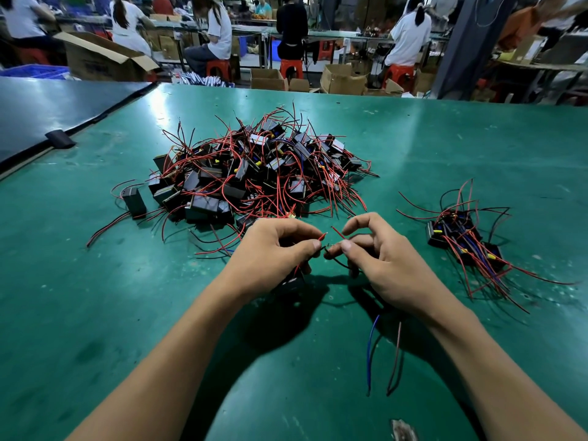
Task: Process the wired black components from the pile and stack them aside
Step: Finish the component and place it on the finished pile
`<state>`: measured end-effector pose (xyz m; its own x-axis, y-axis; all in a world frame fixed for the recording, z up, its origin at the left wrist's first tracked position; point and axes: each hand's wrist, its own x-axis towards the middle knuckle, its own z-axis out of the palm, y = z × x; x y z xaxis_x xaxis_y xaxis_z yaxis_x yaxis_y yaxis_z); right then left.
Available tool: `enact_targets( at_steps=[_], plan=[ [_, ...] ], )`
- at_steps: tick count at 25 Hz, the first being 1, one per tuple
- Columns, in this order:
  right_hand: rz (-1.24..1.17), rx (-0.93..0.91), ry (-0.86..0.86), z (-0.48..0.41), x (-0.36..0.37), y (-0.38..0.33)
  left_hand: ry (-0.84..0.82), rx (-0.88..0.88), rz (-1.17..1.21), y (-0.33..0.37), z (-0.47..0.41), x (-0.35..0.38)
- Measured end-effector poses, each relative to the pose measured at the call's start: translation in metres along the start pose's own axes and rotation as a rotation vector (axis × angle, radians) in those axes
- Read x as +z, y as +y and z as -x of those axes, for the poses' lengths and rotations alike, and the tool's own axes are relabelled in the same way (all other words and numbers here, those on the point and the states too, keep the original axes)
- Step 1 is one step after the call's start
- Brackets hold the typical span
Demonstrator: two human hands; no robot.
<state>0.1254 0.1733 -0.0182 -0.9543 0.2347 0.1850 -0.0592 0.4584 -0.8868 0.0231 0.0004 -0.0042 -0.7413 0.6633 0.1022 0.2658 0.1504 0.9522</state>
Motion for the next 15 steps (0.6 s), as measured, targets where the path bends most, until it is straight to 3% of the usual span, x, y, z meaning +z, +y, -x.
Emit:
enact_targets(
  at_steps=[15],
  plan=[
    [-0.097, -0.012, -0.022, -0.0022, 0.0009, 0.0032, 0.018, 0.062, 0.100, -0.0026, -0.0012, 0.0094]
  ],
)
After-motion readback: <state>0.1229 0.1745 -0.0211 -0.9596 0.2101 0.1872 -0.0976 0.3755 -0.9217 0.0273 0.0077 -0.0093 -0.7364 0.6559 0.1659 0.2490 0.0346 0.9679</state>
